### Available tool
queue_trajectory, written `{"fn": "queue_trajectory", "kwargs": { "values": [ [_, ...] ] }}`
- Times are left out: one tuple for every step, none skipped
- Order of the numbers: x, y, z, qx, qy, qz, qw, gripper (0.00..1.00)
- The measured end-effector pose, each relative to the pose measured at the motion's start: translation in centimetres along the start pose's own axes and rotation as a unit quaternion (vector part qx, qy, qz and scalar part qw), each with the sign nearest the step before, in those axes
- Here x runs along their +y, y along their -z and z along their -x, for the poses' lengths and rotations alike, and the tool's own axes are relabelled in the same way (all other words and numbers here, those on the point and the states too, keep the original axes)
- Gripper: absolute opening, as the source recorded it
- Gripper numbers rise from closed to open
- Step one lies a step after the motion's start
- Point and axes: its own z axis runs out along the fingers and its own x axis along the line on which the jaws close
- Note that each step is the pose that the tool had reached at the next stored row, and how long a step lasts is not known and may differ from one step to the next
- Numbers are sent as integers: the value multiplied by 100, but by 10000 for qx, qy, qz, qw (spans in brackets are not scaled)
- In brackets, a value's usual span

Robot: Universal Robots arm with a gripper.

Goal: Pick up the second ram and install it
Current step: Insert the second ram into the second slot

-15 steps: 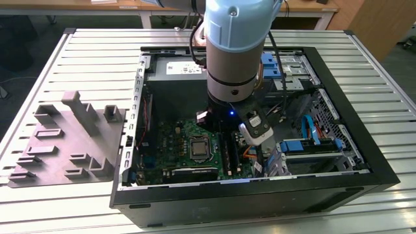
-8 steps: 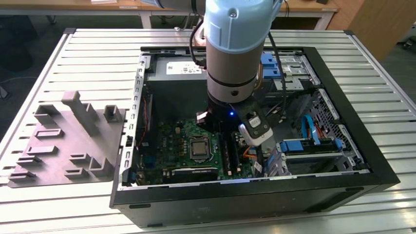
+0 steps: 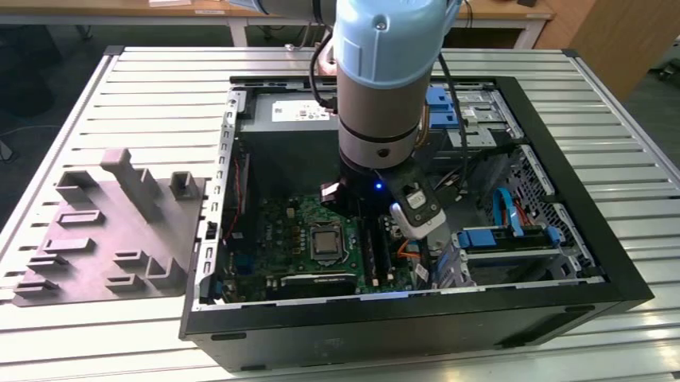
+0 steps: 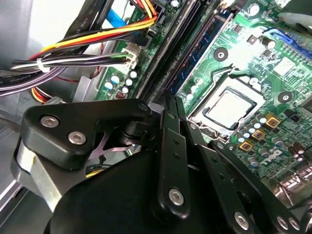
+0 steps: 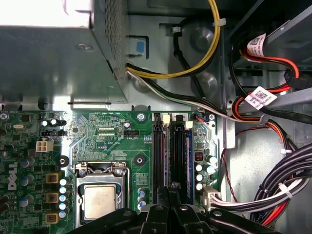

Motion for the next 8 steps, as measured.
{"fn": "queue_trajectory", "kwargs": {
  "values": [
    [0, 0, 0, 0, 0, 2, 10000, 11],
    [0, -1, 0, 0, 0, 3, 10000, 11],
    [0, -1, 1, 0, 0, 5, 10000, 11],
    [0, -2, 1, 0, 0, 5, 10000, 11],
    [0, -5, 0, 0, 0, 6, 10000, 11],
    [-1, -10, 0, 0, 0, 6, 10000, 11],
    [-2, -15, -1, 0, 0, 7, 10000, 11],
    [-2, -19, -1, 0, 0, 8, 10000, 11]
  ]
}}
